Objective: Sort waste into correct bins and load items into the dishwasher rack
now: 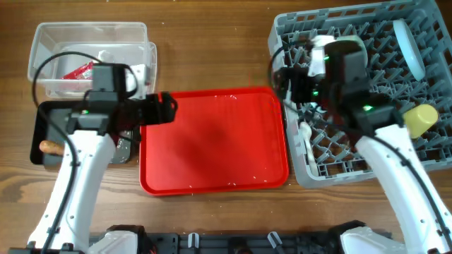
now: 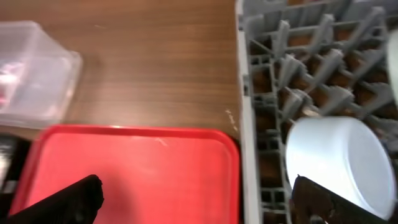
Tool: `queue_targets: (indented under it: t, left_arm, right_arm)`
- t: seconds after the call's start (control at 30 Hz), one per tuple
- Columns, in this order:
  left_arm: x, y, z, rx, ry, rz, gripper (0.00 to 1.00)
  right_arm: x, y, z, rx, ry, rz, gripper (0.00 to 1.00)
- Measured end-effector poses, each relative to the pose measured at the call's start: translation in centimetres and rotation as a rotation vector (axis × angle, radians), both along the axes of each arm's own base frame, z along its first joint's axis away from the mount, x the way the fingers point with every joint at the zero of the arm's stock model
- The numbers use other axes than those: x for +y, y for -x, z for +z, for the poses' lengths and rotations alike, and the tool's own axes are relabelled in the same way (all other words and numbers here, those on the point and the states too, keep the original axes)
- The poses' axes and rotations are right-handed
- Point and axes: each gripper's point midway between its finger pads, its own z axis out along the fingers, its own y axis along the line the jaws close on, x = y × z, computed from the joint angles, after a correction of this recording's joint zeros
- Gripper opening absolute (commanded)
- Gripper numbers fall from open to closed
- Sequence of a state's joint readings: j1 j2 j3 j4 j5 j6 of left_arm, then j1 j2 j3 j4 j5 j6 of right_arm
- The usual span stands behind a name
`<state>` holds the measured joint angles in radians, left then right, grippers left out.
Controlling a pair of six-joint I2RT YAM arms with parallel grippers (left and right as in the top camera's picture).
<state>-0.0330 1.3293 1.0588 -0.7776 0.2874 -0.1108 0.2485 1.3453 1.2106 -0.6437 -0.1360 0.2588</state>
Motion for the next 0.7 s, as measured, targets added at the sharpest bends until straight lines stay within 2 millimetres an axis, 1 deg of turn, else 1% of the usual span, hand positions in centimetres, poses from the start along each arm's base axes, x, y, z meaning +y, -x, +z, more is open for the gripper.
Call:
queue_targets:
  t: [0.03, 0.1, 0.17, 0.23, 0.27, 0.3, 0.37, 0.4, 0.43, 0.47, 0.53, 0.57, 0.63, 0.7]
  left_arm:
    - [-0.3, 0.4, -0.4, 0.011, -0.049, -0.011, 1.00]
    - [0.1, 2.2, -1.4, 0.095, -0.102, -0.007, 1.00]
    - [1.0, 4.0, -2.2, 0.177, -0.137, 0.011, 1.00]
    - [1.9, 5.6, -2.9, 0.254, -0.158, 0.036, 1.00]
    - [2.3, 6.3, -3.0, 0.286, -0.162, 0.048, 1.00]
    - [2.9, 7.4, -3.3, 0.338, -0.169, 0.066, 1.00]
    - [3.1, 7.8, -3.0, 0.337, -0.173, 0.076, 1.00]
    - [3.1, 8.0, -2.5, 0.318, -0.172, 0.078, 1.00]
    - [3.1, 8.1, -1.7, 0.281, -0.172, 0.081, 1.00]
    - [3.2, 8.3, -0.2, 0.210, -0.167, 0.088, 1.00]
    - [3.2, 9.0, 3.6, 0.013, -0.151, 0.104, 1.00]
    - [3.3, 9.7, 5.5, -0.096, -0.141, 0.112, 1.00]
    - [3.3, 11.3, 8.6, -0.270, -0.119, 0.130, 1.00]
    - [3.4, 13.0, 10.8, -0.396, -0.103, 0.142, 1.00]
  right_arm:
    - [-0.7, 0.0, -0.2, 0.016, -0.014, -0.012, 1.00]
    - [-3.0, 1.0, -1.3, 0.103, -0.019, -0.050, 1.00]
    - [-5.2, 3.3, -3.2, 0.234, 0.003, -0.080, 1.00]
    - [-6.9, 5.4, -4.5, 0.339, 0.020, -0.109, 1.00]
    - [-7.4, 6.1, -4.9, 0.369, 0.031, -0.113, 1.00]
    - [-7.9, 6.7, -5.1, 0.395, 0.042, -0.127, 1.00]
    - [-8.1, 7.5, -4.9, 0.398, 0.060, -0.116, 1.00]
    - [-8.2, 7.7, -4.3, 0.370, 0.064, -0.115, 1.00]
    - [-8.2, 8.0, -3.3, 0.314, 0.067, -0.112, 1.00]
    - [-8.3, 8.9, -1.3, 0.210, 0.070, -0.110, 1.00]
    - [-8.5, 10.9, 2.2, -0.003, 0.066, -0.116, 1.00]
    - [-8.6, 12.6, 3.4, -0.095, 0.064, -0.125, 1.00]
    - [-8.9, 15.7, 5.0, -0.234, 0.062, -0.139, 1.00]
    - [-9.0, 18.0, 6.7, -0.345, 0.055, -0.146, 1.00]
